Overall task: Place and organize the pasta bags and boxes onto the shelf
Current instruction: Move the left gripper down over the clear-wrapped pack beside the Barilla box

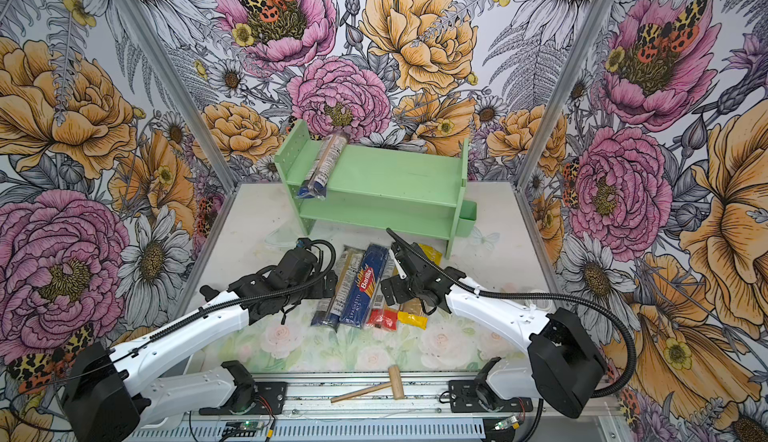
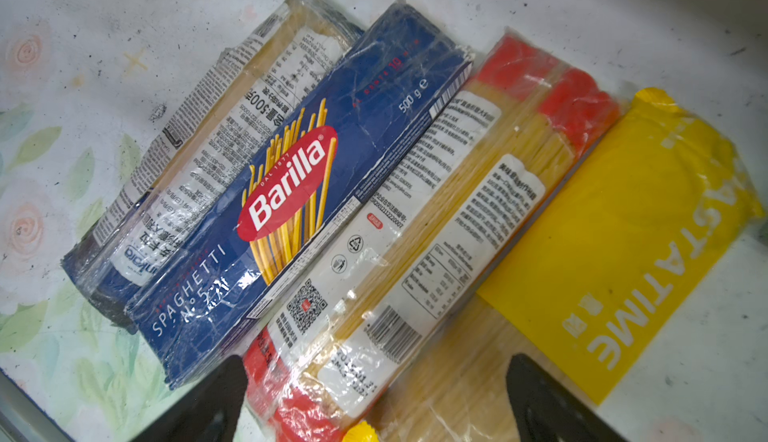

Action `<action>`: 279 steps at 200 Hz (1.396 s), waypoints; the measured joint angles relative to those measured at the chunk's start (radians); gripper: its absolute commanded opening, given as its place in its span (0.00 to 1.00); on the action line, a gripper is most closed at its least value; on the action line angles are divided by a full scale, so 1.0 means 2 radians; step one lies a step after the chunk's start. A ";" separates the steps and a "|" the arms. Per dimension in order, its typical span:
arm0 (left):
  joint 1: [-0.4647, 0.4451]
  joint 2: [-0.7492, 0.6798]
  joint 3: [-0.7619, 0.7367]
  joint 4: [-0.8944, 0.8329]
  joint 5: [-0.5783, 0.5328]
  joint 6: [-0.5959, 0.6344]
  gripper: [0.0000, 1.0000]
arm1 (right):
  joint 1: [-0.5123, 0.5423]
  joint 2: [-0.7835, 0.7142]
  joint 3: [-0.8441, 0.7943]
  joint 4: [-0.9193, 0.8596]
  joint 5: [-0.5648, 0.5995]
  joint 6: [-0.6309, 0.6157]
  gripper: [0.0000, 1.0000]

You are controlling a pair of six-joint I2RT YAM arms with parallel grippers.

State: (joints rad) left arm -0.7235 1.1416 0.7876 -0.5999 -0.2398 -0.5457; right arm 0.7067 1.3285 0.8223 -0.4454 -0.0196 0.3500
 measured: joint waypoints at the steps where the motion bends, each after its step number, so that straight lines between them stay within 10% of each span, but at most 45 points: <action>1: 0.000 0.000 -0.001 0.001 0.000 0.000 0.99 | 0.000 0.000 0.000 0.000 0.000 0.000 1.00; 279: -0.018 0.026 -0.081 0.074 0.039 -0.016 0.99 | 0.010 0.021 0.013 -0.004 -0.079 -0.002 1.00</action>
State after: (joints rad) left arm -0.7593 1.1934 0.6262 -0.4515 -0.1616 -0.5785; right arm 0.7273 1.3697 0.8482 -0.4530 -0.1776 0.3466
